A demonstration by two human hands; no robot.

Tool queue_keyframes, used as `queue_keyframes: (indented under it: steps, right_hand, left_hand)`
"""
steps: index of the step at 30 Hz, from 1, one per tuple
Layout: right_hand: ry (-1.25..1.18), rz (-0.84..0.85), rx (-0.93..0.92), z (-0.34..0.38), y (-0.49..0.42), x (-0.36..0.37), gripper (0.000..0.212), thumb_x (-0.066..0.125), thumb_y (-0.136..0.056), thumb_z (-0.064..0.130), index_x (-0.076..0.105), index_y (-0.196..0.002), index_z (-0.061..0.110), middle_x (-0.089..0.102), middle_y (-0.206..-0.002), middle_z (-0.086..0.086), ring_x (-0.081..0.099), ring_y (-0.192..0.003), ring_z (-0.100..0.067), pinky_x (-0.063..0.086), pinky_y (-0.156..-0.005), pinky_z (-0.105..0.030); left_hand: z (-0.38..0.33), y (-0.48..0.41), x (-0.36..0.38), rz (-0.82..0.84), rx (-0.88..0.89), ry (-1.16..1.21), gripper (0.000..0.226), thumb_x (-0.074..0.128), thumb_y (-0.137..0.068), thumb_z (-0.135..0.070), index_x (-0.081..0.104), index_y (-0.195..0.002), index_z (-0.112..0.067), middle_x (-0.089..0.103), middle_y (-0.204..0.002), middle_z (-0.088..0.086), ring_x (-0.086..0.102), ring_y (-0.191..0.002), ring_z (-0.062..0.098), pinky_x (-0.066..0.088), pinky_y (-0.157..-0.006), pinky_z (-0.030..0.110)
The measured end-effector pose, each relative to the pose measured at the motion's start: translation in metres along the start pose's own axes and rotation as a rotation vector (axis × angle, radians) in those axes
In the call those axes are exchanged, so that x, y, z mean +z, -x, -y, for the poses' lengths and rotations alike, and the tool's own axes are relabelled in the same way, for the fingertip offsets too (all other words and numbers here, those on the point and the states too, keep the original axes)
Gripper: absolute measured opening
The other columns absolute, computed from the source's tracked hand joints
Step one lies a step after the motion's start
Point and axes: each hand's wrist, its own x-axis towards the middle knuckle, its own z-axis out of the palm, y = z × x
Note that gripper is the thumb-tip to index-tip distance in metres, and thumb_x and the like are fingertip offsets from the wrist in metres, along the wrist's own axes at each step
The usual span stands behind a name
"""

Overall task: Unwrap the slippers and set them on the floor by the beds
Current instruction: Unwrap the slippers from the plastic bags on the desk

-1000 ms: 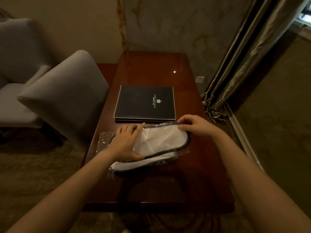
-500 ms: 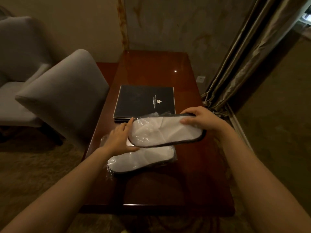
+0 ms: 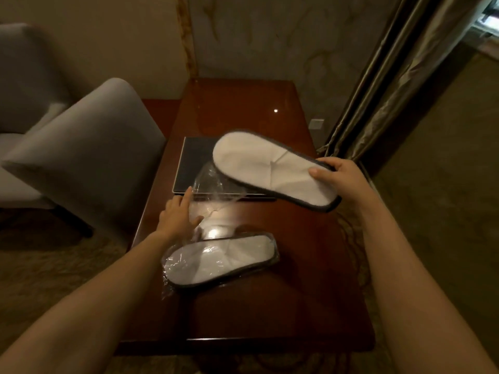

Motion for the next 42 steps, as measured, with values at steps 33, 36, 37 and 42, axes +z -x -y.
queue_keyframes:
  steps: [33, 36, 37, 42]
  right_hand:
    - [0.401, -0.201, 0.235, -0.14, -0.057, 0.129, 0.035, 0.049, -0.093, 0.027, 0.056, -0.121, 0.008, 0.054, -0.124, -0.014, 0.051, -0.113, -0.027, 0.045, -0.096, -0.038]
    - [0.519, -0.23, 0.222, -0.143, -0.061, 0.131, 0.037, 0.052, -0.091, 0.029, 0.054, -0.123, 0.011, 0.052, -0.125, -0.01, 0.046, -0.116, -0.025, 0.04, -0.097, -0.037]
    - [0.522, -0.22, 0.22, -0.143, -0.062, 0.131, 0.037, 0.052, -0.091, 0.029, 0.053, -0.124, 0.012, 0.052, -0.125, -0.01, 0.045, -0.117, -0.024, 0.04, -0.097, -0.036]
    - [0.463, -0.277, 0.128, -0.138, -0.043, 0.129, 0.037, 0.051, -0.092, 0.028, 0.051, -0.126, 0.012, 0.054, -0.125, -0.008, 0.045, -0.117, -0.022, 0.041, -0.096, -0.035]
  left_hand:
    - [-0.06, 0.012, 0.074, 0.14, 0.532, -0.194, 0.093, 0.034, -0.078, -0.073, 0.003, -0.149, -0.023, -0.003, -0.16, 0.002, -0.023, -0.141, 0.016, -0.019, -0.113, 0.038]
    - [-0.058, 0.035, 0.089, 0.261, 0.561, -0.287, 0.108, 0.039, -0.072, -0.078, -0.008, -0.149, -0.018, -0.014, -0.157, 0.005, -0.027, -0.139, 0.023, -0.022, -0.113, 0.04]
    - [-0.058, 0.039, 0.093, 0.296, 0.546, -0.296, 0.113, 0.045, -0.071, -0.077, -0.01, -0.148, -0.017, -0.015, -0.157, 0.007, -0.025, -0.141, 0.024, -0.021, -0.113, 0.04]
    - [-0.063, 0.043, 0.097, 0.305, 0.488, -0.298, 0.116, 0.061, -0.068, -0.067, -0.002, -0.15, -0.015, 0.008, -0.158, 0.012, 0.004, -0.146, 0.028, -0.001, -0.121, 0.047]
